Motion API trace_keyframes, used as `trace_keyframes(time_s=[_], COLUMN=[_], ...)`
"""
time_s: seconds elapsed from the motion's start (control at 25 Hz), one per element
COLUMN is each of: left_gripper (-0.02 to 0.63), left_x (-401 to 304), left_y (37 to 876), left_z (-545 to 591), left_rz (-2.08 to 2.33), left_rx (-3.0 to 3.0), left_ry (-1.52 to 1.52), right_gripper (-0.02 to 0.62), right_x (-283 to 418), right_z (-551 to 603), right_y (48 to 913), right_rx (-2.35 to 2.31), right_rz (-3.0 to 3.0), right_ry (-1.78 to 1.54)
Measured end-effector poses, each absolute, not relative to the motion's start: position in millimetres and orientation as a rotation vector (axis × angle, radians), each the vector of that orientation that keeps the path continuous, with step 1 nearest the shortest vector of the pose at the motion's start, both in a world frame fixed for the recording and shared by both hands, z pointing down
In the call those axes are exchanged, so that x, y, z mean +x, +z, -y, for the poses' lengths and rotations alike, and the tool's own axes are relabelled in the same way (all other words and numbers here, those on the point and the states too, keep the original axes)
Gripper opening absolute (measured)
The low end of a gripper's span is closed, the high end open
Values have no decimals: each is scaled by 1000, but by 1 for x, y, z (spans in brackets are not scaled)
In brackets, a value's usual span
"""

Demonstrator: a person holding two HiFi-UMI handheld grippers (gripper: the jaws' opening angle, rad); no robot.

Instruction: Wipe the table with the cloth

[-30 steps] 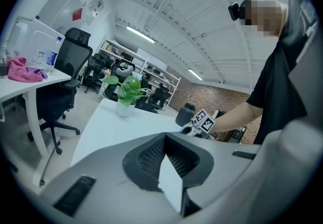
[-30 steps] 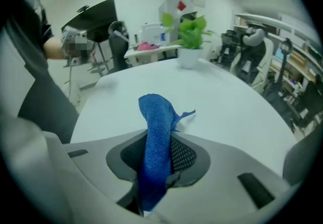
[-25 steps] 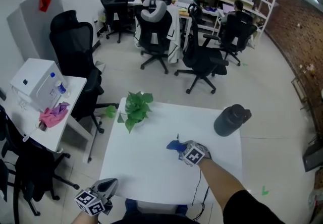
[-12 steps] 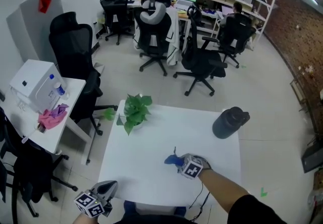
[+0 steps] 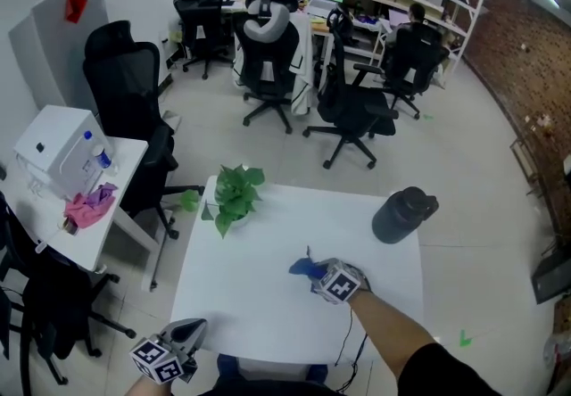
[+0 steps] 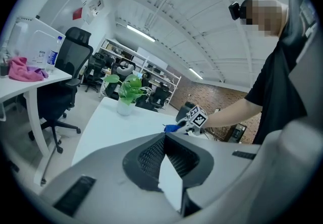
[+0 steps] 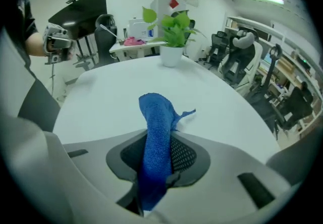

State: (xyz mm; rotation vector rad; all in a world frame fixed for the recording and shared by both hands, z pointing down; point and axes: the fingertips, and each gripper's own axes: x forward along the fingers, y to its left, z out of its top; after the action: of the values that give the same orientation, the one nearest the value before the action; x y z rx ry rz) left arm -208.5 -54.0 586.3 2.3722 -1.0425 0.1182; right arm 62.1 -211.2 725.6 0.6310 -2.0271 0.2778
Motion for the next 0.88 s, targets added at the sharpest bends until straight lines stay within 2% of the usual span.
trace_keyframes(time_s=[0.2,0.68,0.88], left_gripper=[0,0,0], left_x=[-214,-196,-193], left_y=[586,575,566], left_z=[48,52,54], left_rz=[1057,1025,1026], left_rx=[2360,2395,2410], left_ry=[126,100,78], right_gripper=[78,78,83], right_x=[72,50,84], right_z=[218,107,117], right_y=[745,745,709], right_rx=[642,435,725], right_rz=[1946,2004,2148], right_ry=[308,322,447])
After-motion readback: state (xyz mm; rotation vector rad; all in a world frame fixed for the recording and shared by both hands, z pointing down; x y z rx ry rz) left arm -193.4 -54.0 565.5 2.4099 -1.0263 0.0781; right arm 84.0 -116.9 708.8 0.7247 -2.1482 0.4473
